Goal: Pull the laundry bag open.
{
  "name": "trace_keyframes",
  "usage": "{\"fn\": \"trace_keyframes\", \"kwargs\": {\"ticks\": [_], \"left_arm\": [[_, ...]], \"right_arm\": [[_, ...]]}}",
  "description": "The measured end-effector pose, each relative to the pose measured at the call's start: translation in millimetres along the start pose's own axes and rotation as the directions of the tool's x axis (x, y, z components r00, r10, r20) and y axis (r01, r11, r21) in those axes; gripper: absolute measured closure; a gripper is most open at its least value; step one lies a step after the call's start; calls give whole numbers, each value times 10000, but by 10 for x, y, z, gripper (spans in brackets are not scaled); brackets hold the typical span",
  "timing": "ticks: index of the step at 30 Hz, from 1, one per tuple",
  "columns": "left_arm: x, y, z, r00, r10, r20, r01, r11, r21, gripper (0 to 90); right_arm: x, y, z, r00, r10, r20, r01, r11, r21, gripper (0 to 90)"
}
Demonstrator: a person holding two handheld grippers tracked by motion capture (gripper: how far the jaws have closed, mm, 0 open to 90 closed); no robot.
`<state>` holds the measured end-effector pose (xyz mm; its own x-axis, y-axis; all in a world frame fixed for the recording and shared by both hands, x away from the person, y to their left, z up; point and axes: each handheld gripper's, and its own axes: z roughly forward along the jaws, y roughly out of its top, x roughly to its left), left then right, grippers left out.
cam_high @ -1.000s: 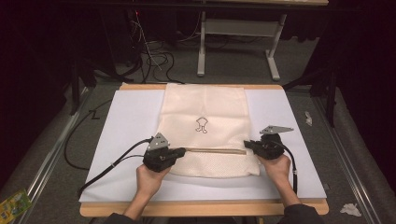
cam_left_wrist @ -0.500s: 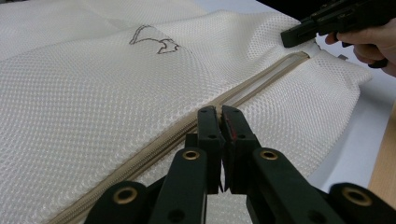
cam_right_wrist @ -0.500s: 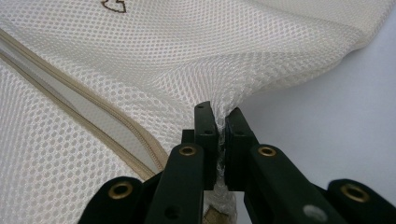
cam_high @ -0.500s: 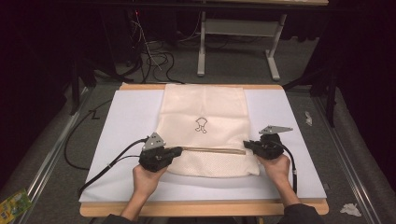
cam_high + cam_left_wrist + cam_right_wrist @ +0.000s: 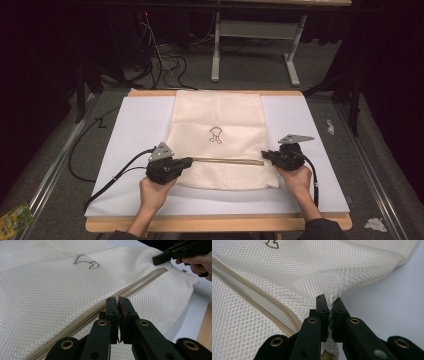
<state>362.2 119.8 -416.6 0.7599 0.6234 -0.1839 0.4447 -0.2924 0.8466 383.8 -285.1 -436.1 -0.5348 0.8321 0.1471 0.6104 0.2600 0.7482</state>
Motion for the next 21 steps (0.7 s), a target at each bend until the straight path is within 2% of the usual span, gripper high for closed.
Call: {"fn": "trace_keyframes", "kwargs": {"ticks": [10,13,21], "left_arm": [[19,8,-44,9999,35,-114,-35,10000,-42,874],[42,2,-77,9999,-100,-139,98,9998,-150,874],[76,-9,-124,9997,-104,-241,100,9998,-160,874]], "right_arm": [[11,8,-2,9999,-118,58,118,9999,29,878],[-1,4,-6,10000,-27,36,27,10000,16,877],[0,4,-6,9999,-71,111,71,10000,1,878]]}}
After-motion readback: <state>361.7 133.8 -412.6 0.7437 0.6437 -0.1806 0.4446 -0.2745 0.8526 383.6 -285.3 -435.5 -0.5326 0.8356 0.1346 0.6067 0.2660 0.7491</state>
